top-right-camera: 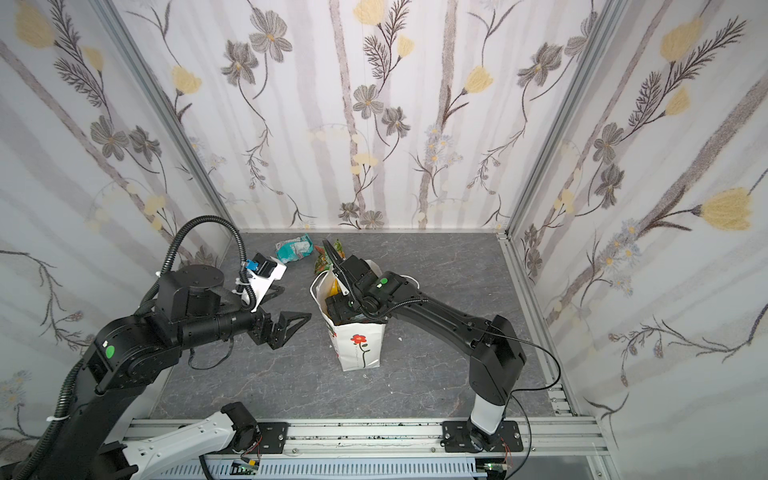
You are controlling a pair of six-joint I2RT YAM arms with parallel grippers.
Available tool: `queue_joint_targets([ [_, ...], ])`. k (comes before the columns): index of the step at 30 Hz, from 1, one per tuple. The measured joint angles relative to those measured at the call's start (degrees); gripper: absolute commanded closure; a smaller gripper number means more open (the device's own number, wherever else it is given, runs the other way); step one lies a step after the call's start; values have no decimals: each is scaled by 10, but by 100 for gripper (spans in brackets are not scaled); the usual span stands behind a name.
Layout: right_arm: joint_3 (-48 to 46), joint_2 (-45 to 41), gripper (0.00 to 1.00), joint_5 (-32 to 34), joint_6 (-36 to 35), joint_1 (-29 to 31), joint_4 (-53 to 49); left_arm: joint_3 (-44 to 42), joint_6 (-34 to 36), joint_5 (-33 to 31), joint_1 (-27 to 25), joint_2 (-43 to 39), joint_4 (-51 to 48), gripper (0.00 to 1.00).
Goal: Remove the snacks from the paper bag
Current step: 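Reach the right gripper into the bag while the left gripper returns beside it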
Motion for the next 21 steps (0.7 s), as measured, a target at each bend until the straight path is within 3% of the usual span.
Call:
queue_joint_targets([
  [16,-36,50,12,-4,0,0,39,0,4,-1,-1,12,1,0],
  [18,-45,53,15,-4,1,0,52,0,4,-1,-1,13,1,0],
  [21,-60,53,30,-2,3,0,71,0,4,-1,-1,14,2,0],
])
